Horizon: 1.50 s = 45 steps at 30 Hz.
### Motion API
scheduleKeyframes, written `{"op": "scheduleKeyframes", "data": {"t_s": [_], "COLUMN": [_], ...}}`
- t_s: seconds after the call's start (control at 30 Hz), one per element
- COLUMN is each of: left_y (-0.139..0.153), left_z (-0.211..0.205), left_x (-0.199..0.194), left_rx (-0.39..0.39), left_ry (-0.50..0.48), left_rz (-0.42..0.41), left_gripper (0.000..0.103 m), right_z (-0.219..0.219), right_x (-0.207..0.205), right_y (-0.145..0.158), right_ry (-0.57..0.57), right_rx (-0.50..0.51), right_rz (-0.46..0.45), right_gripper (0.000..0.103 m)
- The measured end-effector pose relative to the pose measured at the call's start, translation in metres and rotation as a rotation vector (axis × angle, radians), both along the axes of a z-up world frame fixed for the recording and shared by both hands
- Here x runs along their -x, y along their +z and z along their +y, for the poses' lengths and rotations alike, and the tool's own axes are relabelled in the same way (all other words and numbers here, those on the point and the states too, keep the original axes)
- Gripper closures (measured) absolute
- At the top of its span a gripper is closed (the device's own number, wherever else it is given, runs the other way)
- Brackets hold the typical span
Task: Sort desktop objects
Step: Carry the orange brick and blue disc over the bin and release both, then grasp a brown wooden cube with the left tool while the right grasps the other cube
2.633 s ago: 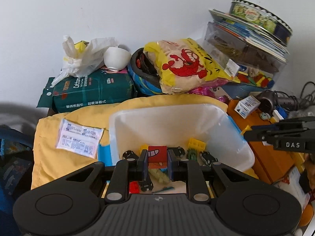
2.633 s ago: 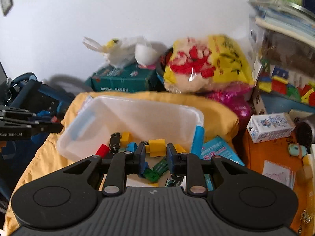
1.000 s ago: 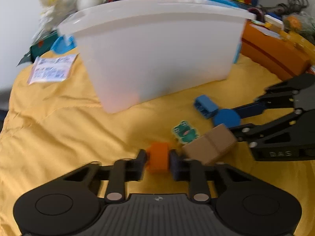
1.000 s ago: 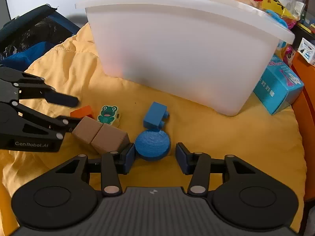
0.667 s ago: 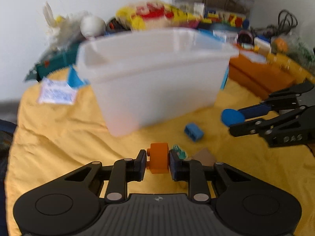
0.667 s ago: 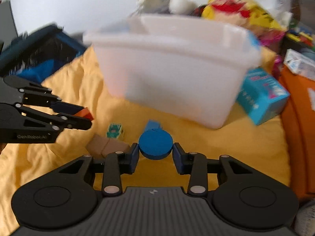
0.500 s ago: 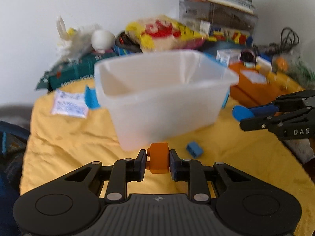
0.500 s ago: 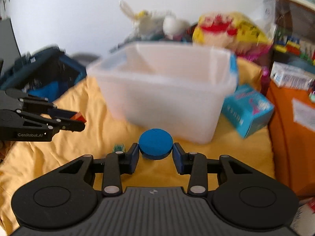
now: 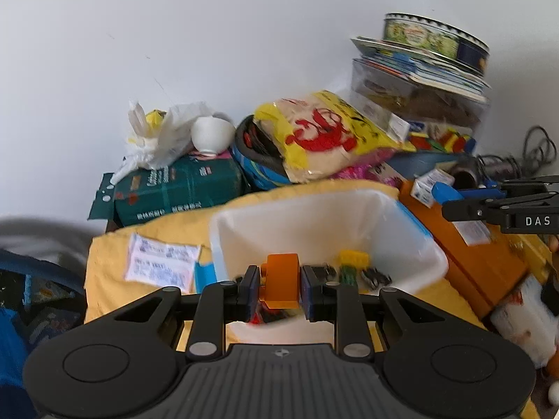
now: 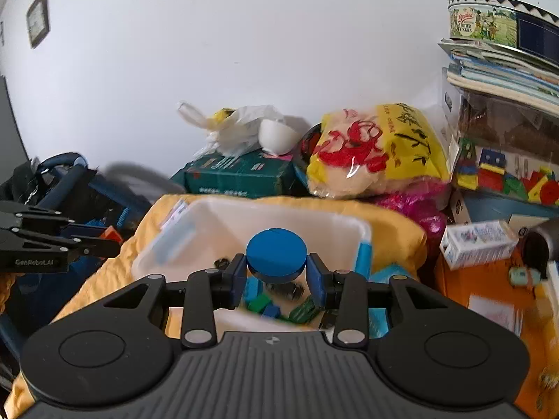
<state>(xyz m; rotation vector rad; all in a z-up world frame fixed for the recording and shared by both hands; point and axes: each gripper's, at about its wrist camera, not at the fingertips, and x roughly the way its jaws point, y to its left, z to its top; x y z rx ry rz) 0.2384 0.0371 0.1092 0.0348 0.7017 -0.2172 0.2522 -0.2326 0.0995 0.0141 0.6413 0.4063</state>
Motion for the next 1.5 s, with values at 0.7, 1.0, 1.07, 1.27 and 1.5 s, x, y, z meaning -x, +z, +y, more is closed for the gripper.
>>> {"op": "scheduleKeyframes", "data": {"t_s": [0.7, 1.0, 1.07, 1.27, 1.5], "left_y": [-0.007, -0.018, -0.019, -0.032, -0.1], "left_z": [-0.009, -0.011, -0.01, -0.003, -0.014], "left_x": [-0.098, -0.107, -0.103, -0.066, 0.047], "left_rx": [-0.062, -0.098, -0.126, -0.082, -0.018], "left_ry": [0.002, 0.023, 0.047, 0.055, -0.031], "left_rz": [0.201, 0.23, 0.204, 0.15, 0.121], "left_gripper": [0.075, 0.04, 0.032, 0.032, 0.031], "right_z": [0.033, 0.028, 0.026, 0.01, -0.005], "right_x": [-0.099, -0.116, -0.116, -0.093, 0.001], "right_y": [-0.01, -0.028, -0.029, -0.03, -0.051], "right_ry": [0.03, 0.011, -0.005, -0.014, 0.02], "right_rx": [0.138, 0.172, 0.18, 0.105, 0.027], "right_rz": [0.289, 0.371, 0.36, 0.298, 0.181], "right_gripper": [0.062, 0.06, 0.024, 0.019, 0.019]}}
